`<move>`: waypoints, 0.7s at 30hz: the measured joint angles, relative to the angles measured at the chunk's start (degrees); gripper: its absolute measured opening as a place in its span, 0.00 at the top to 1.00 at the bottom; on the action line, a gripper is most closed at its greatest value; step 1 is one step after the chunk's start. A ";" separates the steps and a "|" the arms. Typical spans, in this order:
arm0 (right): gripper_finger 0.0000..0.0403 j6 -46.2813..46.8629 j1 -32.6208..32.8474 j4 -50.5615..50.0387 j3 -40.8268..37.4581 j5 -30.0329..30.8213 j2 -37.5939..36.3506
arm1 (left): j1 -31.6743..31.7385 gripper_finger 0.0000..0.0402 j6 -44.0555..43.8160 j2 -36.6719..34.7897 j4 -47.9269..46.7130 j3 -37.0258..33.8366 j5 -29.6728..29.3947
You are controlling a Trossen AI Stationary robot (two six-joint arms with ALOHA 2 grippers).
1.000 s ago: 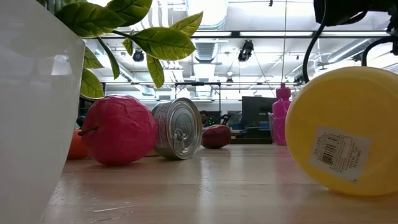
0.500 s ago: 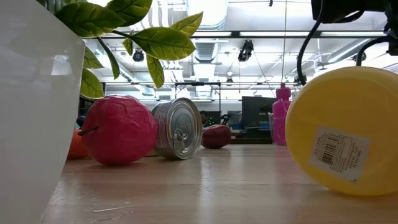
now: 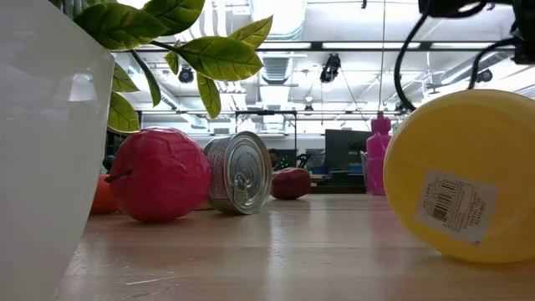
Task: Pick & Place Food Item
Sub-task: Put the orange tumbler bottle into the top right transparent bin
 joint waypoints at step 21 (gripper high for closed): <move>0.19 6.21 11.65 -8.08 23.47 41.56 -2.80 | 0.01 1.00 0.00 -0.02 0.00 -0.02 0.00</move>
